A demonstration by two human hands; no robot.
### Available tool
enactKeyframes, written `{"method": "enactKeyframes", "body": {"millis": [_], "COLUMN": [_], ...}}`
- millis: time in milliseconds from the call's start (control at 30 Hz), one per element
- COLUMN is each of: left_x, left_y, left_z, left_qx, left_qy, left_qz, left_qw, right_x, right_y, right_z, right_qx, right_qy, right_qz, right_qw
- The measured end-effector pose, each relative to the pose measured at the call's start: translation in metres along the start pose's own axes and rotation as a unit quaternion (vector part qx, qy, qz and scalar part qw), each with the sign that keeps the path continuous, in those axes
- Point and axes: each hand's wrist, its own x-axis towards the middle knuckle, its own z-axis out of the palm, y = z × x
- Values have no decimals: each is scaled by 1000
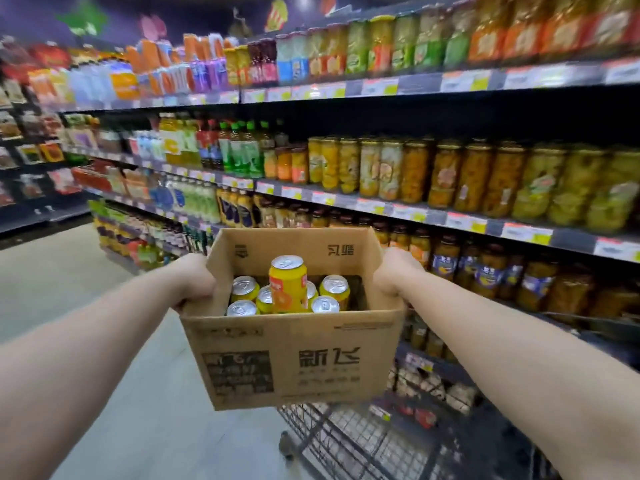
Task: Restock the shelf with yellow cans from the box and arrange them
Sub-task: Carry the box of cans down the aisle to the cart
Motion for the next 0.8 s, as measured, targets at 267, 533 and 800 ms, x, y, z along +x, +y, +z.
{"method": "enactKeyframes", "body": {"millis": [267, 533, 800], "left_x": [167, 288, 351], "left_y": [77, 67, 27], "left_z": [87, 217, 324], "left_qx": [30, 63, 73], "left_qy": [-111, -211, -283], "left_qz": [119, 217, 258], "left_qw": [986, 951, 921], "right_x": [102, 125, 128], "right_y": [62, 98, 109], "right_z": [33, 137, 258], "right_qx": [-5, 23, 54], "right_qy": [67, 58, 37], "right_qz": [139, 273, 372], "right_qw": [988, 960, 926]}}
